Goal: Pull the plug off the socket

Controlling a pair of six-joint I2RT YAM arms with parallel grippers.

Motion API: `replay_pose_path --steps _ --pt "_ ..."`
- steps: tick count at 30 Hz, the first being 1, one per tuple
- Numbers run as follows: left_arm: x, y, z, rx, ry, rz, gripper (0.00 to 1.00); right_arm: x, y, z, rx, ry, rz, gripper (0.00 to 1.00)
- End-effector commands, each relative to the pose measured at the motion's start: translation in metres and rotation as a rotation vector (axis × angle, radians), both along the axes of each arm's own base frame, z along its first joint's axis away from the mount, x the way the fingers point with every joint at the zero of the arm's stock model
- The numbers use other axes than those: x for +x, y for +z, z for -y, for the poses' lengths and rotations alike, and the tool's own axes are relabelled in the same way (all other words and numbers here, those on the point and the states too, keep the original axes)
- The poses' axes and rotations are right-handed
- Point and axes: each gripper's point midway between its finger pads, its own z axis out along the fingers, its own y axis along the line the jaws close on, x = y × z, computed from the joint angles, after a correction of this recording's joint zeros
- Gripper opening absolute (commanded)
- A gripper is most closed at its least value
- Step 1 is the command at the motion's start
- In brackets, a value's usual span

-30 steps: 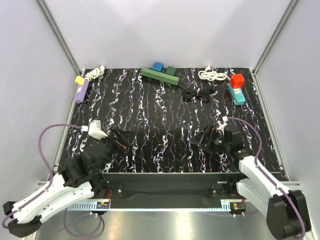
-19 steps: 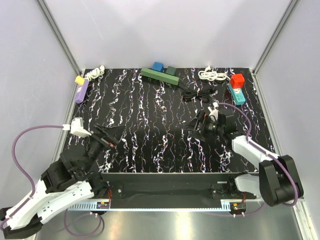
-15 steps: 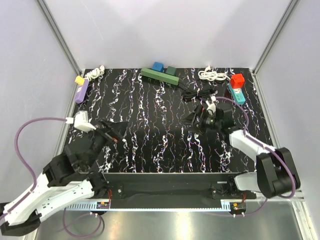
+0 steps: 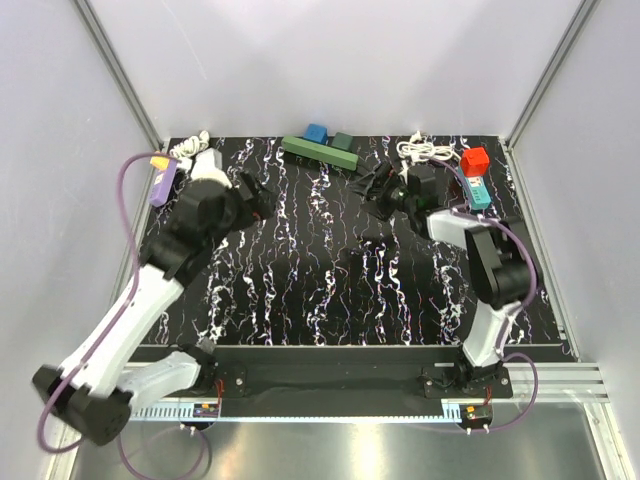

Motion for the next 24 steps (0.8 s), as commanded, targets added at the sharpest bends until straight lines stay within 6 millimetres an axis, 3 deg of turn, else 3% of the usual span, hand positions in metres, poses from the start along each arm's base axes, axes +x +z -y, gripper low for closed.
replay_pose_path --steps 1,3,5,6,7,9,10,12,14,15,20,21,22,24 --pt "0.03 -0.003 0.036 -0.092 -0.188 -0.037 0.98 0.057 0.013 -0.003 0.019 -0.099 0.098 0.99" --pt "0.048 -0.003 0.04 -0.095 -0.19 -0.043 0.96 0.077 0.008 -0.004 0.008 -0.126 0.121 0.99" --pt "0.074 -0.022 0.038 -0.072 -0.168 -0.085 0.92 0.1 0.01 -0.007 -0.004 -0.108 0.176 0.99" --pt "0.083 -0.015 0.039 -0.078 -0.171 -0.074 0.91 0.102 0.01 -0.013 -0.005 -0.063 0.196 0.99" --pt "0.099 -0.025 0.036 -0.083 -0.158 -0.092 0.89 0.105 0.013 -0.016 -0.034 -0.025 0.271 1.0" --pt "0.116 -0.034 0.035 -0.124 -0.16 -0.112 0.88 0.094 0.012 -0.023 -0.051 0.056 0.354 1.0" --pt "0.127 -0.033 0.023 -0.159 -0.121 -0.105 0.87 0.086 0.006 -0.023 -0.049 0.082 0.385 1.0" --pt "0.135 -0.047 0.009 -0.166 -0.073 -0.126 0.87 0.078 0.0 -0.016 -0.052 0.101 0.388 1.0" --pt "0.14 -0.061 -0.018 -0.149 -0.001 -0.159 0.87 0.062 -0.003 -0.014 -0.043 0.133 0.42 1.0" --pt "0.139 -0.067 -0.027 -0.145 0.014 -0.177 0.87 0.056 -0.001 -0.013 -0.033 0.136 0.438 1.0" --pt "0.145 -0.085 -0.11 -0.134 0.183 -0.166 0.9 0.034 0.026 -0.027 0.152 0.253 0.619 1.0" --pt "0.145 -0.087 -0.121 -0.142 0.194 -0.168 0.91 0.032 0.016 -0.03 0.202 0.273 0.59 1.0" --pt "0.146 -0.093 -0.145 -0.14 0.236 -0.175 0.91 0.032 0.03 -0.031 0.233 0.293 0.67 1.0" --pt "0.146 -0.105 -0.16 -0.145 0.249 -0.203 0.94 0.03 0.017 -0.035 0.274 0.328 0.628 1.0"
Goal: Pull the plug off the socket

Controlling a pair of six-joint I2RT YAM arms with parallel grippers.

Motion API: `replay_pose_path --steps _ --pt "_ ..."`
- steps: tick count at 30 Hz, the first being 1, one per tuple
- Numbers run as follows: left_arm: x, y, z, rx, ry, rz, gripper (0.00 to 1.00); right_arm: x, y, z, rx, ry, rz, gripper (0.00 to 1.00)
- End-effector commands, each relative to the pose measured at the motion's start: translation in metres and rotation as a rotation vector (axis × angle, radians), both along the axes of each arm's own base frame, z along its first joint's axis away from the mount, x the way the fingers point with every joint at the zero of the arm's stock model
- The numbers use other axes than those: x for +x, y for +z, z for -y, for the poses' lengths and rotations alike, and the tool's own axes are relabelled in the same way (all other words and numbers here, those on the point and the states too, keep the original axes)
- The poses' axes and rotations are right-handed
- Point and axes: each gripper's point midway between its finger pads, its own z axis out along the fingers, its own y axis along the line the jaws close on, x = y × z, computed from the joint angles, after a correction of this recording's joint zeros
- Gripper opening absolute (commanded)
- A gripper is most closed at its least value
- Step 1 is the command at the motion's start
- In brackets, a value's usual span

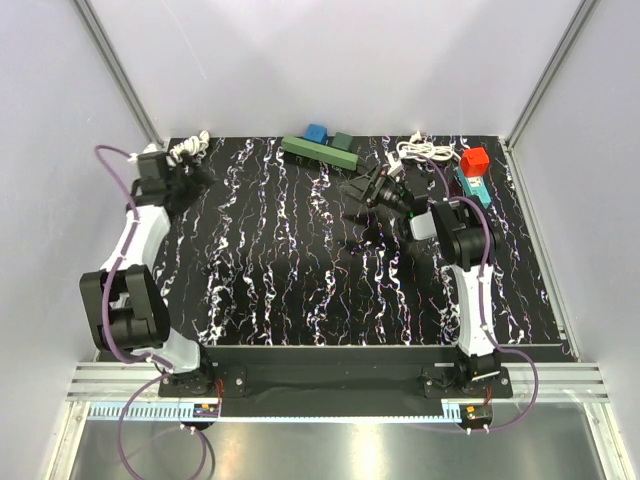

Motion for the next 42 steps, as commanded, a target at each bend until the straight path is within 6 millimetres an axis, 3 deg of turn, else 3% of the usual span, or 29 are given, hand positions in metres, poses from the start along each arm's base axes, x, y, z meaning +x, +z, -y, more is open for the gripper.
replay_pose_path --steps 1,8,9,11,15,18,20,21,32,42 --pt "0.006 0.006 -0.033 0.012 0.011 0.058 0.94 -0.014 0.045 -0.009 0.142 0.128 0.222 1.0" --pt "0.014 -0.015 -0.071 0.2 0.003 0.045 0.95 -0.015 0.04 -0.018 0.155 0.136 0.227 1.0" --pt "0.017 -0.025 -0.078 0.207 -0.023 0.03 0.96 -0.016 0.041 -0.018 0.152 0.138 0.23 1.0" --pt "0.028 -0.02 -0.08 0.177 -0.077 0.064 0.99 -0.016 0.041 -0.017 0.153 0.132 0.228 1.0" --pt "0.033 -0.048 -0.125 0.165 -0.02 -0.003 0.99 -0.017 0.042 -0.017 0.145 0.141 0.241 1.0" --pt "0.02 -0.065 -0.173 0.251 0.054 -0.079 0.99 -0.019 0.051 -0.017 0.139 0.15 0.273 1.0" --pt "0.018 -0.067 -0.188 0.272 0.064 -0.095 0.99 -0.02 0.054 -0.017 0.135 0.151 0.285 1.0" --pt "0.015 -0.078 -0.196 0.285 0.062 -0.127 0.98 -0.021 0.057 -0.016 0.131 0.15 0.296 1.0" --pt "0.033 -0.113 -0.224 0.362 0.019 -0.216 0.99 -0.025 0.065 -0.01 0.101 0.147 0.342 1.0" --pt "0.064 -0.104 -0.232 0.373 -0.023 -0.16 0.99 -0.022 0.074 0.004 0.09 0.139 0.35 1.0"
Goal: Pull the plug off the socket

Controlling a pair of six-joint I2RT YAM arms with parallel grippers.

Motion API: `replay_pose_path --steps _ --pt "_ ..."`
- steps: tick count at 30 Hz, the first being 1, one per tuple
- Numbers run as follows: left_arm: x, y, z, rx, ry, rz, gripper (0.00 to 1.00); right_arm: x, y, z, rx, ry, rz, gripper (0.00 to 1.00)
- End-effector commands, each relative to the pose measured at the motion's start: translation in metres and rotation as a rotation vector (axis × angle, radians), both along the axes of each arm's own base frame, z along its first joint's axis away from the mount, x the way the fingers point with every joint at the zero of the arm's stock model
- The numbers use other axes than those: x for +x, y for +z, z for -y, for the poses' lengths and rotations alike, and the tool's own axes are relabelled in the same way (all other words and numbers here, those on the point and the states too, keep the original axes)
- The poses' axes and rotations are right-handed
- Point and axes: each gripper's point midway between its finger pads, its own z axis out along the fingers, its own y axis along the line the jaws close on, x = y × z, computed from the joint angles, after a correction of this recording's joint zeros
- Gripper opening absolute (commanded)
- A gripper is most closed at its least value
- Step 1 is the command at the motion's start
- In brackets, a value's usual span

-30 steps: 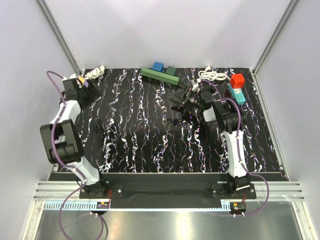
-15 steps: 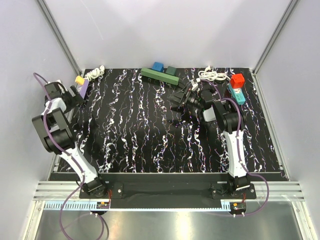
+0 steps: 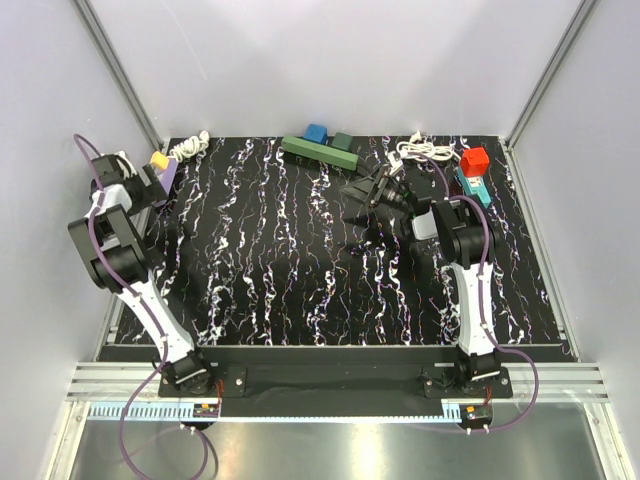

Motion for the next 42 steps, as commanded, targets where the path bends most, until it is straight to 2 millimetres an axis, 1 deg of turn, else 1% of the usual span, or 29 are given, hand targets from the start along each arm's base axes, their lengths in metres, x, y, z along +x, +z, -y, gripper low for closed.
replay_pose_path --steps 1,3,5,6,7,8,9,12,13,14,17,19,23,25,26,28,29,30,31,33,35,36,37,38,39,40,41,42 --pt "0.024 0.014 -0.009 0.029 -0.038 0.062 0.99 -0.012 0.07 0.006 0.041 0.008 0.317 1.0" --pt "0.028 0.013 -0.011 0.02 -0.02 0.064 0.97 -0.012 0.071 0.008 0.036 0.003 0.324 1.0" --pt "0.03 0.007 -0.015 0.009 0.019 0.054 0.96 -0.012 0.071 0.01 0.031 -0.008 0.327 1.0" --pt "0.034 0.009 -0.017 0.006 0.022 0.064 0.95 -0.011 0.071 0.011 0.029 -0.013 0.325 1.0" --pt "0.037 0.004 -0.015 -0.006 0.019 0.059 0.95 -0.01 0.071 0.014 0.029 -0.02 0.321 1.0" --pt "0.039 0.003 -0.014 -0.025 0.017 0.064 0.93 -0.01 0.072 0.014 0.03 -0.02 0.322 1.0" --pt "0.044 0.007 -0.015 -0.022 0.016 0.077 0.91 -0.009 0.072 0.015 0.03 -0.021 0.319 1.0" --pt "0.051 0.009 -0.013 -0.025 0.002 0.089 0.89 -0.007 0.072 0.017 0.033 -0.02 0.31 1.0" --pt "0.053 0.007 -0.009 -0.029 -0.013 0.087 0.87 -0.008 0.072 0.017 0.036 -0.017 0.304 1.0" --pt "0.055 0.01 -0.009 -0.024 -0.021 0.089 0.86 -0.007 0.073 0.018 0.036 -0.017 0.309 1.0" --pt "0.059 0.011 -0.006 -0.031 -0.034 0.094 0.78 -0.007 0.074 0.02 0.036 -0.025 0.307 1.0" --pt "0.059 0.013 -0.004 -0.037 -0.043 0.098 0.67 -0.006 0.075 0.022 0.034 -0.028 0.31 1.0" --pt "0.058 0.017 0.002 -0.045 -0.062 0.104 0.65 -0.006 0.075 0.028 0.028 -0.027 0.311 1.0" --pt "0.057 0.02 0.003 -0.043 -0.063 0.105 0.62 -0.005 0.076 0.034 0.024 -0.039 0.317 1.0" --pt "0.056 0.019 0.005 -0.042 -0.065 0.099 0.56 -0.006 0.074 0.035 0.021 -0.042 0.311 1.0" --pt "0.054 0.023 0.006 -0.035 -0.056 0.095 0.51 -0.005 0.078 0.039 0.012 -0.07 0.334 1.0" --pt "0.054 0.022 0.012 -0.047 -0.06 0.089 0.49 -0.006 0.074 0.04 0.005 -0.076 0.326 1.0" --pt "0.054 0.028 0.014 -0.051 -0.063 0.101 0.48 -0.006 0.075 0.04 0.003 -0.083 0.329 1.0" --pt "0.056 0.029 0.022 -0.062 -0.076 0.104 0.48 -0.007 0.077 0.041 -0.001 -0.085 0.336 1.0" --pt "0.057 0.029 0.029 -0.055 -0.084 0.098 0.43 -0.007 0.077 0.041 0.001 -0.084 0.333 1.0" --pt "0.057 0.025 0.04 -0.047 -0.093 0.082 0.37 -0.006 0.075 0.04 0.001 -0.087 0.328 1.0" --pt "0.057 0.025 0.043 -0.049 -0.093 0.076 0.31 -0.004 0.075 0.042 0.003 -0.1 0.323 1.0" --pt "0.057 0.023 0.051 -0.053 -0.086 0.066 0.28 -0.004 0.073 0.043 0.002 -0.11 0.321 1.0" --pt "0.051 0.016 0.056 -0.055 -0.069 0.043 0.26 -0.003 0.074 0.044 0.002 -0.115 0.322 1.0" --pt "0.049 0.024 0.06 -0.051 -0.06 0.054 0.22 -0.003 0.074 0.044 0.003 -0.116 0.319 1.0" --pt "0.05 0.025 0.071 -0.068 -0.056 0.062 0.19 -0.005 0.075 0.044 0.001 -0.115 0.319 1.0" --pt "0.042 0.017 0.079 -0.078 -0.047 0.037 0.14 -0.005 0.076 0.044 -0.001 -0.117 0.322 1.0" --pt "0.04 0.025 0.083 -0.06 -0.031 0.042 0.12 -0.005 0.075 0.044 -0.005 -0.12 0.325 1.0"
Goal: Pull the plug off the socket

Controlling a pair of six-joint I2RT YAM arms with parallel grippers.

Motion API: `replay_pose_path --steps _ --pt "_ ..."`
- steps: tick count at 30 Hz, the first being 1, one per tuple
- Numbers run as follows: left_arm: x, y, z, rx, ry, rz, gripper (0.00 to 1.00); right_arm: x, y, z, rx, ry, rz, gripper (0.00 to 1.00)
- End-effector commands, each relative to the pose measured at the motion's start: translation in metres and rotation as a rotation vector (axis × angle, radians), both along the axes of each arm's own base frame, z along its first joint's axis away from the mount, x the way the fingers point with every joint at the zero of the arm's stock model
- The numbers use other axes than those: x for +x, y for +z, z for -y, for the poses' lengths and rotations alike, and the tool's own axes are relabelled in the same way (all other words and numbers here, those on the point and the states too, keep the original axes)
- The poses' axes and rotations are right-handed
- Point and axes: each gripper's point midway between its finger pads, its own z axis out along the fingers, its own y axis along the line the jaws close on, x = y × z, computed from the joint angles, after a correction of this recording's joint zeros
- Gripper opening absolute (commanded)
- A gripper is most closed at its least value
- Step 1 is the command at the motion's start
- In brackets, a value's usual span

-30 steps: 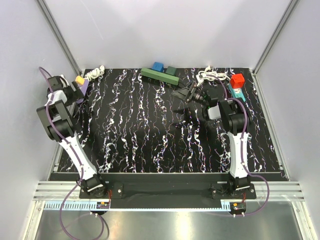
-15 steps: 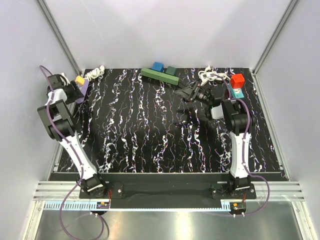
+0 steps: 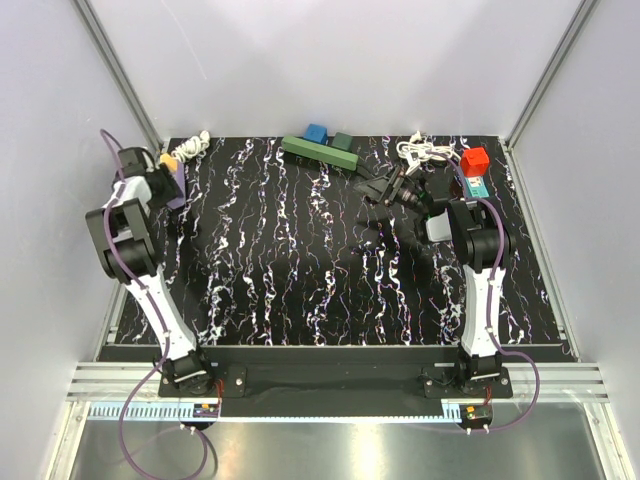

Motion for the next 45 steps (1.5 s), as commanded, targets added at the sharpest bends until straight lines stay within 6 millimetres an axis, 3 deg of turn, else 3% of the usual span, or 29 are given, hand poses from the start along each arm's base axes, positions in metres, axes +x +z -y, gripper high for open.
replay_pose_path --steps 1,2,4,5,7,8,9,10,11,12,13,14,15,16,18,19,23,24,25,27,28,32,36,39,43,45 --pt "0.004 0.036 0.049 0.002 -0.019 0.061 0.09 -0.005 0.063 0.004 0.021 -0.028 0.266 1.0" --pt "-0.004 0.028 0.058 0.003 -0.028 0.033 0.04 -0.005 0.063 0.004 0.021 -0.03 0.266 1.0" --pt "-0.011 0.032 0.078 0.036 -0.041 0.019 0.0 -0.003 0.058 0.004 0.019 -0.033 0.254 1.0" --pt "-0.022 0.024 0.086 0.03 -0.046 -0.008 0.0 -0.004 0.057 0.003 0.019 -0.032 0.251 1.0" --pt "-0.032 0.03 0.105 0.021 -0.042 -0.004 0.0 -0.004 0.051 0.004 0.015 -0.039 0.23 1.0" --pt "-0.05 0.016 0.113 0.005 -0.036 -0.047 0.0 -0.004 0.049 0.003 0.013 -0.043 0.223 1.0" --pt "-0.056 0.025 0.12 -0.001 -0.033 -0.027 0.0 -0.004 0.048 0.002 0.011 -0.048 0.217 1.0" --pt "-0.061 0.026 0.132 -0.018 -0.034 -0.018 0.0 -0.005 0.045 -0.004 -0.003 -0.037 0.21 1.0" --pt "-0.079 0.013 0.14 -0.025 -0.038 -0.052 0.0 -0.006 0.043 -0.007 -0.013 -0.028 0.207 1.0" --pt "-0.085 0.021 0.145 -0.018 -0.04 -0.032 0.0 -0.006 0.042 -0.01 -0.023 -0.026 0.203 1.0" --pt "-0.09 0.022 0.153 -0.013 -0.035 -0.025 0.0 -0.009 0.044 -0.018 -0.041 -0.019 0.223 1.0" --pt "-0.107 0.008 0.159 -0.021 -0.036 -0.054 0.0 -0.007 0.041 -0.021 -0.055 -0.029 0.196 1.0" --pt "-0.112 0.016 0.168 -0.027 -0.045 -0.028 0.0 -0.008 0.044 -0.026 -0.074 -0.03 0.219 1.0" --pt "-0.126 0.006 0.172 -0.033 -0.049 -0.056 0.0 -0.011 0.037 -0.036 -0.094 -0.019 0.183 1.0" --pt "-0.139 0.007 0.177 -0.044 -0.046 -0.056 0.0 -0.007 0.034 -0.044 -0.136 -0.037 0.184 1.0" --pt "-0.154 -0.004 0.182 -0.061 -0.036 -0.086 0.0 -0.005 0.033 -0.049 -0.157 -0.038 0.157 1.0" --pt "-0.177 -0.009 0.191 -0.078 -0.035 -0.1 0.05 -0.011 0.035 -0.089 -0.191 -0.003 0.166 1.0" --pt "-0.178 -0.003 0.185 -0.053 -0.011 -0.079 0.09 -0.018 0.029 -0.104 -0.198 0.025 0.164 1.0" --pt "-0.18 -0.002 0.185 -0.054 -0.007 -0.074 0.26 -0.017 0.032 -0.112 -0.201 0.036 0.159 1.0" --pt "-0.183 0.007 0.187 -0.063 -0.017 -0.046 0.44 -0.021 0.028 -0.128 -0.203 0.058 0.139 1.0" --pt "-0.184 0.011 0.19 -0.071 -0.031 -0.037 0.61 -0.018 0.02 -0.136 -0.226 0.074 0.107 1.0" --pt "-0.185 0.033 0.204 -0.129 -0.097 -0.011 0.79 -0.023 -0.004 -0.168 -0.357 0.143 0.054 1.0" --pt "-0.187 0.059 0.209 -0.143 -0.147 0.001 0.81 -0.036 -0.004 -0.199 -0.339 0.204 0.052 1.0" --pt "-0.181 0.085 0.2 -0.149 -0.142 0.073 0.82 -0.05 -0.022 -0.224 -0.349 0.29 0.003 1.0" --pt "-0.152 0.119 0.178 -0.19 -0.098 0.191 0.78 -0.073 -0.047 -0.257 -0.402 0.396 -0.066 1.0" --pt "-0.137 0.118 0.174 -0.19 -0.093 0.187 0.76 -0.086 -0.049 -0.266 -0.391 0.45 -0.098 1.0"
